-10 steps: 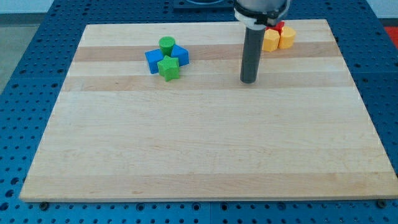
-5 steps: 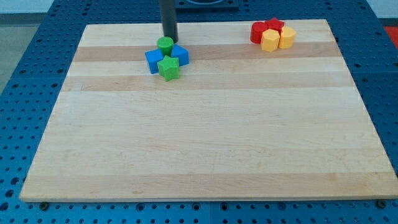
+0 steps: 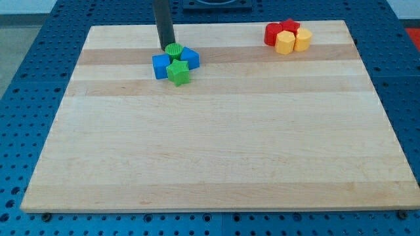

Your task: Adjust the blue and green blocks

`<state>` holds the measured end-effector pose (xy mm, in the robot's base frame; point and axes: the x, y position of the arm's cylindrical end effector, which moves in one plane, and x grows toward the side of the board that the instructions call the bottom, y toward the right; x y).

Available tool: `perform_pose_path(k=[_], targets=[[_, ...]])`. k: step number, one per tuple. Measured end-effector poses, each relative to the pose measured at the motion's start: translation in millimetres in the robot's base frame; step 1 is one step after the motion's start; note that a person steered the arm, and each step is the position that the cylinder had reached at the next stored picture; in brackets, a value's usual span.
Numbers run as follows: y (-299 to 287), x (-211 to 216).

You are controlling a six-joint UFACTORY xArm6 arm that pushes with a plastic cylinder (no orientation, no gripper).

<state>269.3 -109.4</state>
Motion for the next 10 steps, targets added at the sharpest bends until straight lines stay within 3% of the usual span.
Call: perform_pose_path(k=[4, 7, 10], targets=[[51.1, -0.4], [19.7, 34.5], [121.9, 26.5]])
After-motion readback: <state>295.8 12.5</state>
